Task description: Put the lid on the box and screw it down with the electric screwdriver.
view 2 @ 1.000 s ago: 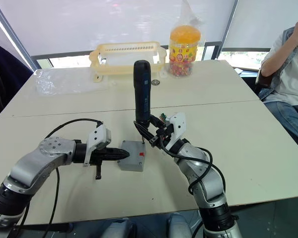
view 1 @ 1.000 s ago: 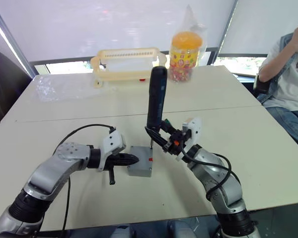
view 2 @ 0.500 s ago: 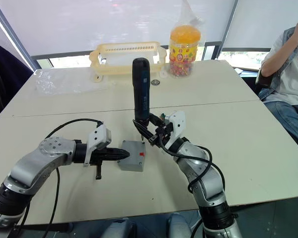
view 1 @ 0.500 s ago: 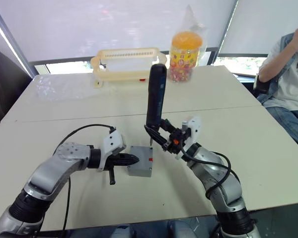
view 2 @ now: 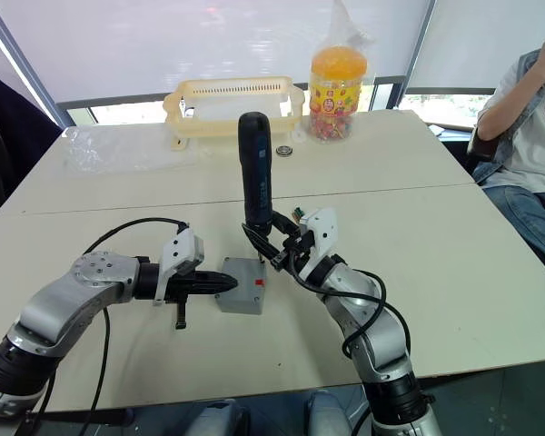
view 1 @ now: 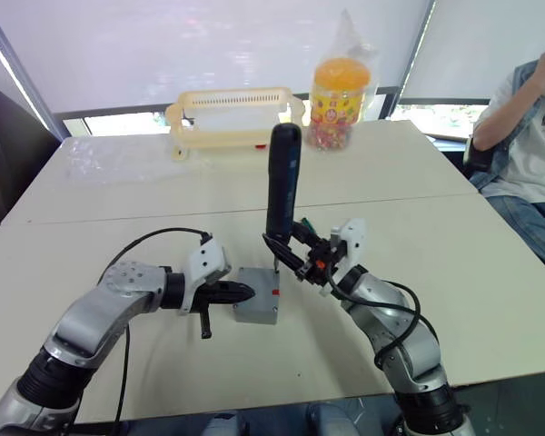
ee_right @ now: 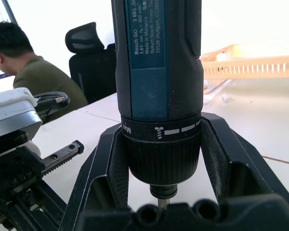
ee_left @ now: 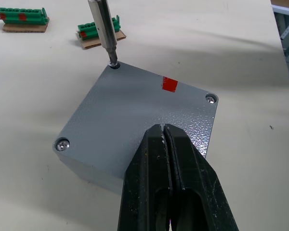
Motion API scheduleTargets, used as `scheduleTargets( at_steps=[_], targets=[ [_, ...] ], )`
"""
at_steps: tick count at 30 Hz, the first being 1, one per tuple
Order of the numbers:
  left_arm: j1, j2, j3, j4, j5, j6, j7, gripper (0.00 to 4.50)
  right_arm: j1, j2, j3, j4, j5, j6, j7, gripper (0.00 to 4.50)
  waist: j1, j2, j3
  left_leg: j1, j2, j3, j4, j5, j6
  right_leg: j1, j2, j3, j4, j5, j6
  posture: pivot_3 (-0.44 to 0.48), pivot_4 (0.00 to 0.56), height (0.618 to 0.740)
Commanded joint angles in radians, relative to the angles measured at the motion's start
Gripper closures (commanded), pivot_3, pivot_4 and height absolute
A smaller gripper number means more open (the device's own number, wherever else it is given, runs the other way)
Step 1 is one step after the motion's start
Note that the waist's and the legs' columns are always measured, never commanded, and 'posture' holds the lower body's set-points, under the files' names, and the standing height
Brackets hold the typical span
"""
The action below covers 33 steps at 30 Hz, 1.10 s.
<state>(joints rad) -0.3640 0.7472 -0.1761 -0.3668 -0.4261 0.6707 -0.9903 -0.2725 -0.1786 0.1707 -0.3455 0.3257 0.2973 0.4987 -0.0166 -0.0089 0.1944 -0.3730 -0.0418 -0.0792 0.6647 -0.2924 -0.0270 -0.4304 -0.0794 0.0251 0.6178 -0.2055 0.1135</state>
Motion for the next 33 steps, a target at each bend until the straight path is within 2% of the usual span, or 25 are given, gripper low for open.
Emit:
scheduleTargets(
  at_steps=[1, 19, 24, 29, 33],
  targets=[
    [0.017, 0.007, -0.012, -0.003, 0.008, 0.012, 0.0, 4.5, 0.011, -0.02, 0.013, -0.01, -0.03, -0.041, 0.017, 2.81, 0.0, 0.0, 0.0, 0.0, 0.0, 0.0, 0.0, 0.0, 0.0, 0.0, 0.0, 0.0, 0.0, 0.0, 0.0, 0.0, 0.15, 0.74],
    [0.016, 0.007, -0.031, 0.004, 0.023, 0.0, -0.003, 4.5, -0.001, 0.019, 0.03, 0.088, -0.058, -0.066, -0.015, 2.81, -0.001, 0.0, -0.006, 0.002, 0.0, 0.0, 0.0, 0.0, 0.0, 0.002, 0.0, 0.0, -0.001, 0.0, 0.0, 0.0, 0.15, 0.74],
    [0.027, 0.015, -0.02, 0.009, 0.022, -0.003, -0.005, 4.5, -0.001, 0.019, -0.033, -0.065, 0.086, 0.04, -0.02, 2.81, 0.0, 0.0, -0.006, 0.002, 0.001, -0.001, 0.0, 0.0, 0.0, 0.003, 0.0, 0.0, -0.001, 0.0, 0.0, 0.0, 0.15, 0.74],
    [0.03, 0.013, -0.019, 0.013, 0.022, -0.006, -0.005, 4.5, -0.066, 0.02, -0.099, -0.194, 0.199, 0.168, -0.081, 2.81, 0.0, 0.0, -0.006, 0.001, 0.001, -0.001, 0.0, 0.0, 0.0, 0.002, 0.0, 0.0, -0.001, 0.0, 0.0, 0.0, 0.15, 0.74],
    [0.024, 0.006, -0.025, 0.019, 0.024, -0.009, -0.006, 4.5, -0.119, 0.029, -0.109, -0.208, 0.21, 0.19, -0.116, 2.81, -0.001, 0.0, -0.006, 0.001, 0.001, -0.001, 0.0, 0.0, 0.0, 0.002, 0.0, -0.001, -0.001, 0.0, 0.0, 0.0, 0.15, 0.74]
  ],
)
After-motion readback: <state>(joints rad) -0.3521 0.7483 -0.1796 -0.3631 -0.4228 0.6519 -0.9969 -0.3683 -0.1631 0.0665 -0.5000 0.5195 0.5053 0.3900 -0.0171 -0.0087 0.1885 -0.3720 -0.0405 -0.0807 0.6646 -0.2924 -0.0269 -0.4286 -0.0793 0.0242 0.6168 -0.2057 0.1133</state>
